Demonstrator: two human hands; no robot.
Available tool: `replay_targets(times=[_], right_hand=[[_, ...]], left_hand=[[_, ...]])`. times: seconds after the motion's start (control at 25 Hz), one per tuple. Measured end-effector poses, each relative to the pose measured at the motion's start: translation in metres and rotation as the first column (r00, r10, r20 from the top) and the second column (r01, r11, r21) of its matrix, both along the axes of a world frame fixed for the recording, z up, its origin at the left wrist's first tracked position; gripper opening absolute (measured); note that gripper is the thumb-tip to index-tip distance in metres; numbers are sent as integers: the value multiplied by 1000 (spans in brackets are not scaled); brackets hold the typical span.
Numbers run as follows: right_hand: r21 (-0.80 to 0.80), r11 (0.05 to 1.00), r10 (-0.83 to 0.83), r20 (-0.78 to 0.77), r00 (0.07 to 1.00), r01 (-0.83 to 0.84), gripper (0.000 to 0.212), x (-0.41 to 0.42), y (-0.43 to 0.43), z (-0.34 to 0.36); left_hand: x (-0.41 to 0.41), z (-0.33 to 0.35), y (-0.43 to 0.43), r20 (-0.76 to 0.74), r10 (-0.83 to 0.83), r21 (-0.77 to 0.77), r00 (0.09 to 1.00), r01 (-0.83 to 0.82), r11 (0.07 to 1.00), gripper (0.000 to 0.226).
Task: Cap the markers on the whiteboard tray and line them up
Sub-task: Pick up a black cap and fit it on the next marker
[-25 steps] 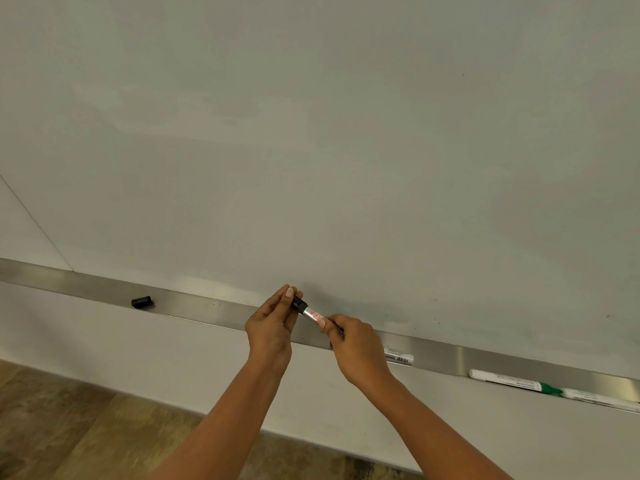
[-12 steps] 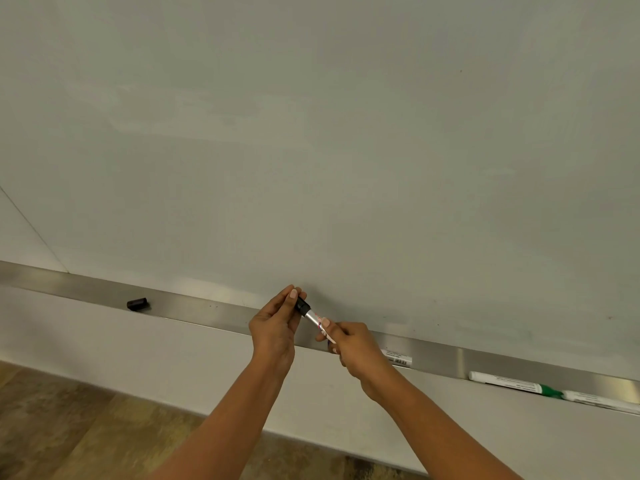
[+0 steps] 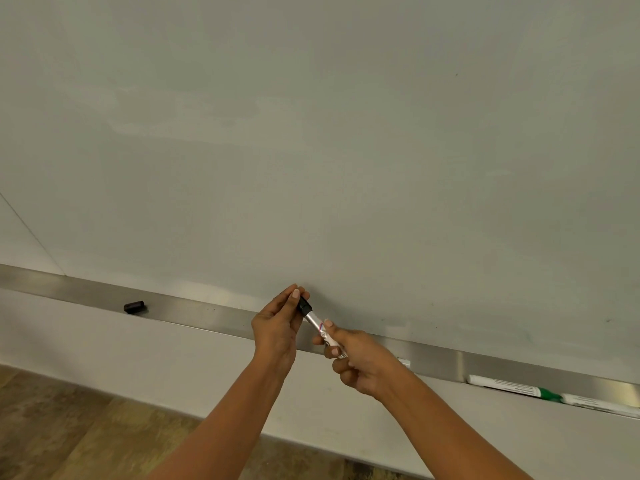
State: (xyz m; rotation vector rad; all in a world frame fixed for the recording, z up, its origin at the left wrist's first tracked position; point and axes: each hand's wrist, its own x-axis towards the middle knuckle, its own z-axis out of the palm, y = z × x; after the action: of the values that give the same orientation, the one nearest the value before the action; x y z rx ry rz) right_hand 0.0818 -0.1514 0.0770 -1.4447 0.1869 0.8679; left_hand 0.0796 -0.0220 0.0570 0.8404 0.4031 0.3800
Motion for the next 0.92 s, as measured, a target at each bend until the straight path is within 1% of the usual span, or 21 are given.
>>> replay_targets(times=[0.12, 0.24, 0.32, 0.4, 0.56, 0.68, 0.76, 0.84, 0.92], right_hand=[[71, 997, -4, -117, 993, 13, 38, 1, -1, 0], [151, 988, 26, -219, 975, 8, 37, 2, -3, -1], [185, 983, 41, -253, 967, 7, 37, 2, -4, -1], [163, 987, 24, -232, 972, 14, 38, 2, -3, -3], [18, 999, -50, -52, 997, 51, 38, 1, 1, -8], [-100, 993, -52, 159, 986, 68, 34, -3, 3, -13], [-194, 975, -29, 354, 935, 104, 31, -5, 6, -17], [-290, 943, 18, 530, 848, 162, 29, -8, 9, -21], [-343, 915, 65, 649, 758, 214, 29, -10, 10, -24]], left_hand=[[0, -1, -1, -3, 0, -8, 1000, 0, 1000, 14], [-1, -2, -2, -8, -6, -16, 1000, 6, 1000, 14], [-2, -1, -3, -9, -4, -19, 1000, 4, 1000, 15], [-2, -1, -3, -15, 2, -18, 1000, -2, 1000, 15], [-5, -1, -4, -34, 26, -17, 999, -27, 999, 12], [-7, 0, -4, -59, 59, -9, 997, -59, 998, 10], [-8, 0, -4, -72, 72, -2, 995, -72, 997, 8], [-9, -1, -5, -88, 91, 6, 992, -91, 996, 11], [-9, 0, -6, -98, 109, 12, 989, -108, 994, 14]])
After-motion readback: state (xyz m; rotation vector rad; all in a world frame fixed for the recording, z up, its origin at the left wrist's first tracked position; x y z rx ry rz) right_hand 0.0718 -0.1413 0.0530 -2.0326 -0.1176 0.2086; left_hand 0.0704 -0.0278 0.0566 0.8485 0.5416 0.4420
